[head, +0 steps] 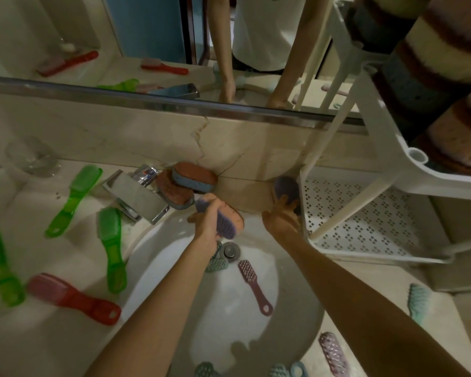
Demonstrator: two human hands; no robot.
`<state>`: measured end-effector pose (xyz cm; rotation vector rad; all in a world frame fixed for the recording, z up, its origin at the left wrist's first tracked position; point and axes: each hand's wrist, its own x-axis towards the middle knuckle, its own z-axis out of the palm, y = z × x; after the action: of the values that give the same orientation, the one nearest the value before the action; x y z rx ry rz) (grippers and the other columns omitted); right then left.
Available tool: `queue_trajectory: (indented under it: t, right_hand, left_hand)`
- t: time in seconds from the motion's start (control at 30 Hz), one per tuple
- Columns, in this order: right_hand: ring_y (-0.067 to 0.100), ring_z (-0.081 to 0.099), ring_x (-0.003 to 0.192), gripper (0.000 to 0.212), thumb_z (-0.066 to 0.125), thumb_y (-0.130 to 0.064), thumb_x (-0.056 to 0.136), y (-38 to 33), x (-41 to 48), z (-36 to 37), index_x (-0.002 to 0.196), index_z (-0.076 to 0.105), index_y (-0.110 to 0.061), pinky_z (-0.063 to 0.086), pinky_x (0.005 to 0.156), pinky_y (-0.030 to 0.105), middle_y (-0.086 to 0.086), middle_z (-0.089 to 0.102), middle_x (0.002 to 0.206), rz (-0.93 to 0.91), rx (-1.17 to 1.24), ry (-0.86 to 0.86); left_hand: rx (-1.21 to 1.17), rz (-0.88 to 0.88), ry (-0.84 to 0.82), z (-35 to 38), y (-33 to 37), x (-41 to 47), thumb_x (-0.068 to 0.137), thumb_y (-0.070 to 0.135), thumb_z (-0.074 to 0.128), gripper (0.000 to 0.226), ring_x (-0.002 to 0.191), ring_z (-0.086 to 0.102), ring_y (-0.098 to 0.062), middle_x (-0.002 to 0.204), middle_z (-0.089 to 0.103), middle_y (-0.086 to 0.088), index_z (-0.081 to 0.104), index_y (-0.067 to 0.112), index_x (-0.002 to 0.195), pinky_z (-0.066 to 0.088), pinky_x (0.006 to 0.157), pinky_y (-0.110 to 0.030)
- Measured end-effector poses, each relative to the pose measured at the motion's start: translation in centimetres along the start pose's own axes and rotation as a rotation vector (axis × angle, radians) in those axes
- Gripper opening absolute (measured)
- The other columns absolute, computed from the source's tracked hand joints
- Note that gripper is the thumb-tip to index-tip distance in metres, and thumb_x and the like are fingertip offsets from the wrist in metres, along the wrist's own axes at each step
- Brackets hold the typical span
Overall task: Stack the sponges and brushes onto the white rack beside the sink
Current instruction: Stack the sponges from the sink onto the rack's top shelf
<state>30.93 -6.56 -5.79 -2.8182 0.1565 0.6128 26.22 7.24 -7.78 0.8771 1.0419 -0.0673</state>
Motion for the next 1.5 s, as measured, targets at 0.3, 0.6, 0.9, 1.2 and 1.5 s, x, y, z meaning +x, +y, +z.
queue_trajectory:
  t: [0.3, 0.6, 0.9, 1.2, 1.5]
  right_hand:
    - [0.039, 0.042, 0.127, 0.081, 0.059, -0.033, 0.089, 0.2, 0.1, 0.8, 0.146, 0.01, -0.003, 0.046, 0.096, 0.039, 0.029, 0.017, 0.149, -0.101, -0.196, 0.145]
    - [0.035, 0.04, 0.128, 0.072, 0.057, -0.017, 0.089, 0.4, 0.7, -0.3, 0.145, 0.013, -0.005, 0.043, 0.1, 0.04, 0.022, 0.031, 0.143, -0.105, -0.035, 0.166]
    - [0.026, 0.057, 0.104, 0.063, 0.069, -0.032, 0.077, -0.4, -3.7, -3.7, 0.127, 0.036, -0.013, 0.046, 0.089, 0.038, 0.006, 0.055, 0.114, -0.197, 0.63, 0.103]
    - [0.016, 0.051, 0.076, 0.034, 0.047, -0.043, 0.085, -0.3, -9.8, -10.9, 0.106, 0.049, -0.017, 0.041, 0.071, 0.03, 0.0, 0.056, 0.082, -0.343, 1.013, -0.108]
    - [0.025, 0.06, 0.098, 0.046, 0.049, -0.025, 0.091, -1.1, -14.5, -18.4, 0.134, 0.04, -0.014, 0.05, 0.064, 0.024, 0.014, 0.057, 0.122, -0.533, 1.06, 0.132]
  left_hand:
    - [0.004, -0.02, -0.172, -0.2, 0.0, -1.6, 0.091, 0.025, 0.049, 0.013, 0.073, 0.052, -0.021, 0.078, 0.051, -0.008, 0.052, 0.013, 0.096, 0.049, 0.066, -0.034]
    - [-0.243, -0.17, -0.336, -0.9, 1.1, -3.0, 0.088, 0.032, 0.048, 0.031, 0.108, 0.054, -0.034, 0.106, 0.061, -0.018, 0.06, 0.007, 0.102, 0.044, 0.094, -0.048]
    - [-0.351, -0.027, -0.382, 0.3, 1.8, -5.4, 0.085, 0.018, 0.051, 0.022, 0.09, 0.06, -0.023, 0.099, 0.065, -0.01, 0.063, 0.013, 0.103, 0.042, 0.093, -0.036]
    - [-0.454, 0.089, -0.487, 3.0, 4.4, -13.2, 0.087, 0.021, 0.047, 0.021, 0.09, 0.06, -0.024, 0.095, 0.065, -0.009, 0.063, 0.012, 0.097, 0.047, 0.082, -0.032]
    - [-0.449, 0.291, -0.646, 3.5, 8.2, -20.7, 0.089, 0.024, 0.046, 0.034, 0.104, 0.059, -0.026, 0.115, 0.063, -0.013, 0.058, 0.015, 0.119, 0.047, 0.082, -0.033]
